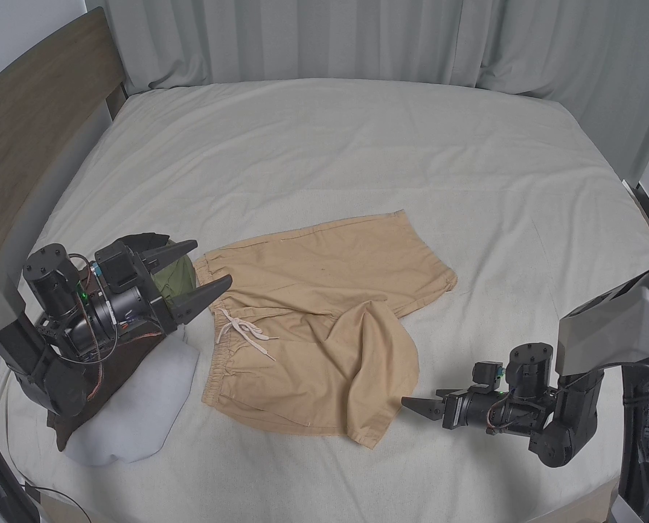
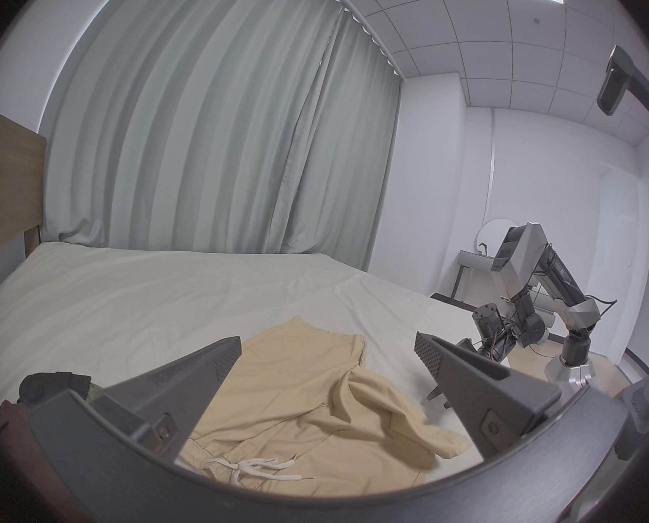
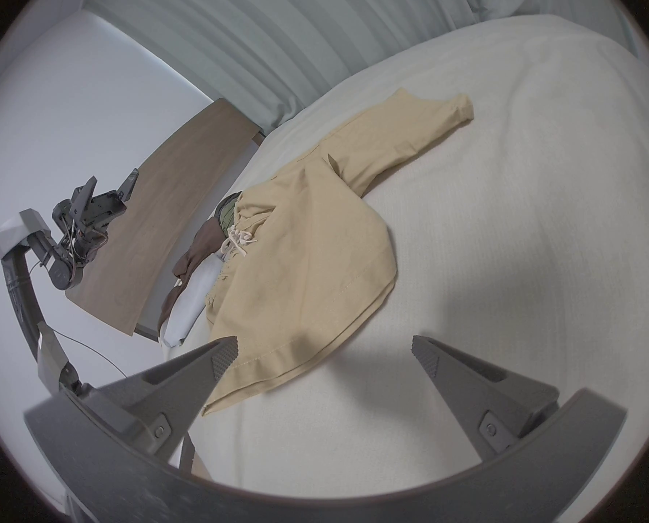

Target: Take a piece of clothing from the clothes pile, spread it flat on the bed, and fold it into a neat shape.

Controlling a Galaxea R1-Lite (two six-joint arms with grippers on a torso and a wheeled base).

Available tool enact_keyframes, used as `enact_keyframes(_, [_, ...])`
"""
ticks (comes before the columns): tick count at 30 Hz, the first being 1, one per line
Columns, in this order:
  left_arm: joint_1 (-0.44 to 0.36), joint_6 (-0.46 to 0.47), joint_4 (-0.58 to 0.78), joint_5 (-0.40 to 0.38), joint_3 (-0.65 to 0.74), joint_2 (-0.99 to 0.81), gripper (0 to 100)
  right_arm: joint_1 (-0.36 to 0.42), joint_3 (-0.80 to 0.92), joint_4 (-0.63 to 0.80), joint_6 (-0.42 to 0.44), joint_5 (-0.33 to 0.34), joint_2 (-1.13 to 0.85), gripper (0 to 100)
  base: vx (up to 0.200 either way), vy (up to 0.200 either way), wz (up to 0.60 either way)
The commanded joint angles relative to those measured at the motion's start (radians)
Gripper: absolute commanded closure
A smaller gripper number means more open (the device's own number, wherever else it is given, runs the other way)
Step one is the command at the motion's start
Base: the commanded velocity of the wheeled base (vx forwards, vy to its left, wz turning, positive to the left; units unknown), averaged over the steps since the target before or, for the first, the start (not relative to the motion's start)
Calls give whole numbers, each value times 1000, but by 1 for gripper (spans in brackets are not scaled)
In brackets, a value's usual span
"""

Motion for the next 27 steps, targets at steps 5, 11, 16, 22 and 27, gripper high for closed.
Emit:
enact_keyframes(5, [-9,4,-1,1,-10,41,0,4,-53,0,40,1,73,0,0,0,0])
enact_keyframes(11, [-6,38,-1,3,-30,95,0,5,-108,0,77,1,143,0,0,0,0])
enact_keyframes(16, [-15,30,-1,6,-25,61,0,2,-94,-2,80,-6,100,0,0,0,0])
enact_keyframes(22, [-25,15,-1,8,8,-8,0,8,-77,0,97,-6,77,0,0,0,0])
enact_keyframes(27, [-12,-13,-1,5,13,-11,0,13,-80,-2,140,-8,91,0,0,0,0])
